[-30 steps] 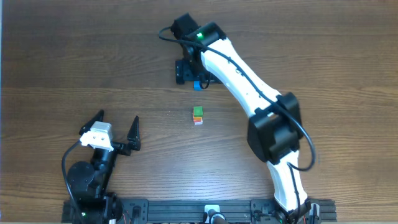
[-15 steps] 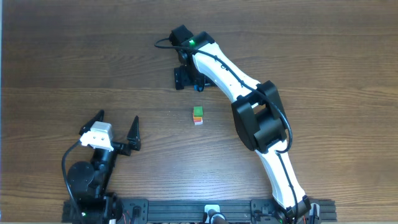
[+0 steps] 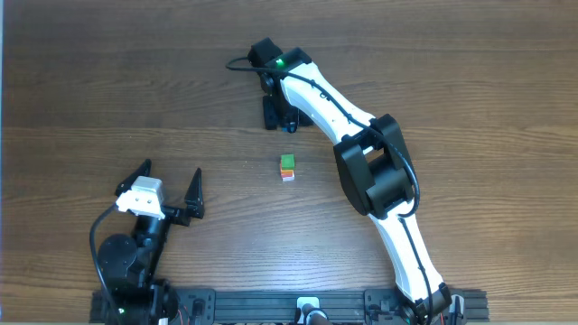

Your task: Stack Cubes

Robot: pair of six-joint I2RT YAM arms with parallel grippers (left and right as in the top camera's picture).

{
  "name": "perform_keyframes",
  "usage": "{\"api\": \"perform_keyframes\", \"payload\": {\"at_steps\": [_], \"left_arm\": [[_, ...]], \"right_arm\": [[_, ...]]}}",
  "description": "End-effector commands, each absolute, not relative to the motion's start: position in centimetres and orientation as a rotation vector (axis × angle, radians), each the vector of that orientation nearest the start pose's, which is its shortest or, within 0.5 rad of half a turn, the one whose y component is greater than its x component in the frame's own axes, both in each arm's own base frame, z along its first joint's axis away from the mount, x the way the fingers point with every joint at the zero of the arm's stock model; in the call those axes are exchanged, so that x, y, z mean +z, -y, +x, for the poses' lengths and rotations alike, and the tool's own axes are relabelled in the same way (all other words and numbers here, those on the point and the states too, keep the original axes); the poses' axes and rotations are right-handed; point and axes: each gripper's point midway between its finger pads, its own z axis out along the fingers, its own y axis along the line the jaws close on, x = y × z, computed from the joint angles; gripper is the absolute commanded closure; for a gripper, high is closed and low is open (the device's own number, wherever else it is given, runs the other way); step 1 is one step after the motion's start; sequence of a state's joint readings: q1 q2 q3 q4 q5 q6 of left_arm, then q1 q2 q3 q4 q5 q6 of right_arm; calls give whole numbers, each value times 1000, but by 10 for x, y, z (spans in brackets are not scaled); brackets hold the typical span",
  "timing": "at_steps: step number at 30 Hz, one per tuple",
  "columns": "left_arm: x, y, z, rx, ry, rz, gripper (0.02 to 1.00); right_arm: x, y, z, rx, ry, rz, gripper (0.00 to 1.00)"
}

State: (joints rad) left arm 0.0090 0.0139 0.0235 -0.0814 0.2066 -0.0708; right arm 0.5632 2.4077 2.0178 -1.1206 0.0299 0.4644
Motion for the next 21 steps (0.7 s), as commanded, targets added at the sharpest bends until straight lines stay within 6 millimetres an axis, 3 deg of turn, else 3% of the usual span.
{"api": "perform_keyframes", "payload": {"at_steps": [1,14,21], "left_arm": [[161,33,242,-208,-1637,105,18],[161,33,242,-208,-1637,105,18],[161,33,242,-208,-1637,105,18]], "right_arm": [[8,-249,415,-5,-3057,-135,575],[9,-248,413,-11,-3066,-124,934],[38,-251,416,19,-3032,-112,989]]}}
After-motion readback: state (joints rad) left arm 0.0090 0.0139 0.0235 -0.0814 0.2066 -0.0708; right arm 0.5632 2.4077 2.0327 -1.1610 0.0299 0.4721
